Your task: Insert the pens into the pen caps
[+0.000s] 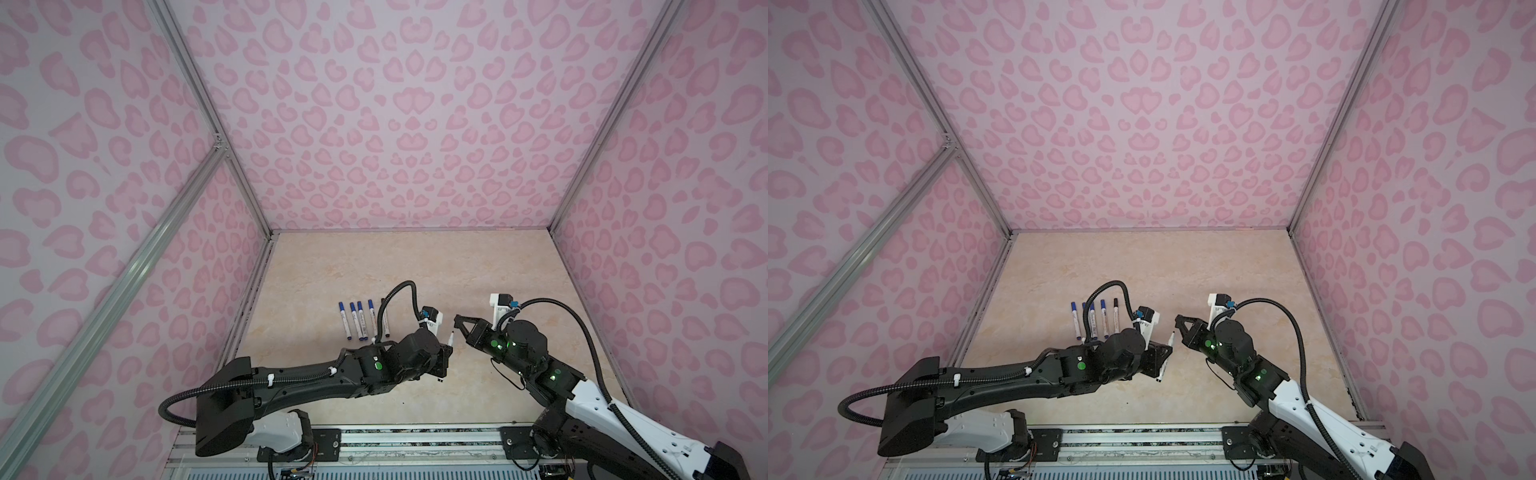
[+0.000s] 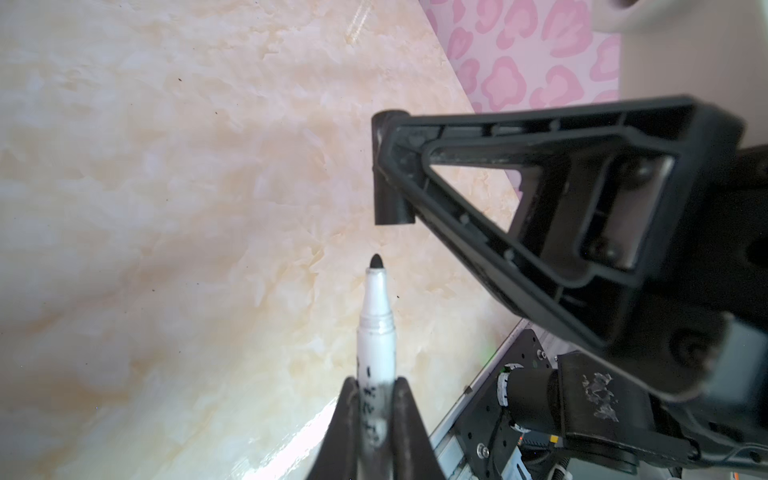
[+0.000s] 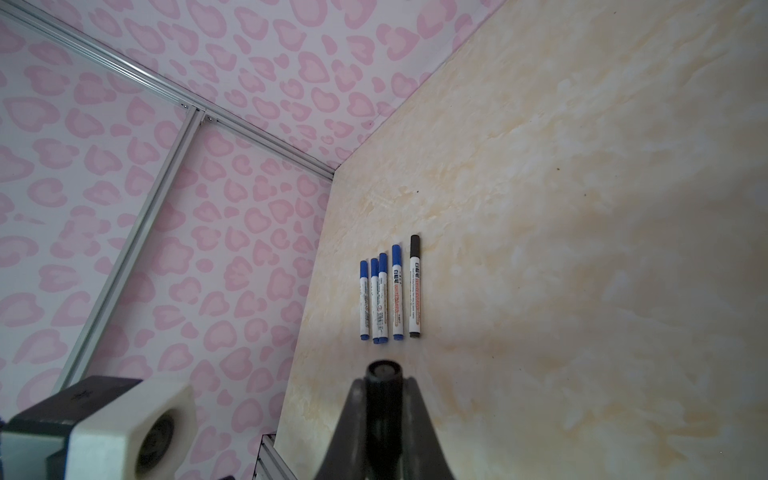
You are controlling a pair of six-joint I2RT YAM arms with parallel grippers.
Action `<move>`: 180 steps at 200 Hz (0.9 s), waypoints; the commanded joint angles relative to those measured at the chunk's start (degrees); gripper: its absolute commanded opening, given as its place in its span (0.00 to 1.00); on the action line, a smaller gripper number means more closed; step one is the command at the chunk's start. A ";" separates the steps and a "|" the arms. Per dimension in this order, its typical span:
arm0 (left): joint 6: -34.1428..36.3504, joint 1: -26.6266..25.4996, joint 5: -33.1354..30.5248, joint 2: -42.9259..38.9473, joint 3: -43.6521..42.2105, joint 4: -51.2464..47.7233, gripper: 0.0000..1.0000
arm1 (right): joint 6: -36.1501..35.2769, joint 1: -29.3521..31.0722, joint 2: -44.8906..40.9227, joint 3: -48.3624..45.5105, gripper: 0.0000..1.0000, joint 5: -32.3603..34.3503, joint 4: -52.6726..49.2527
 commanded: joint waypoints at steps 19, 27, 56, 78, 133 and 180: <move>0.59 0.14 -0.84 -1.00 -0.23 -0.16 0.03 | -0.27 0.68 0.33 0.42 0.01 1.61 1.63; 0.51 0.15 -0.85 -1.08 -0.28 -0.05 0.03 | -0.27 0.69 0.26 0.48 0.01 1.45 1.84; 0.56 0.13 -0.85 -0.79 -0.14 0.06 0.03 | -0.10 1.09 0.71 0.48 0.01 1.26 2.30; 0.48 0.13 -0.69 -0.56 0.07 0.01 0.03 | -0.23 1.63 0.80 0.51 0.01 1.69 2.39; 0.52 0.42 -0.83 -0.41 0.43 0.02 0.03 | -0.18 2.01 0.62 0.51 0.01 1.96 2.31; 0.89 0.78 -0.61 -0.32 1.22 -0.14 0.03 | -0.13 2.66 0.93 0.42 0.01 2.21 2.66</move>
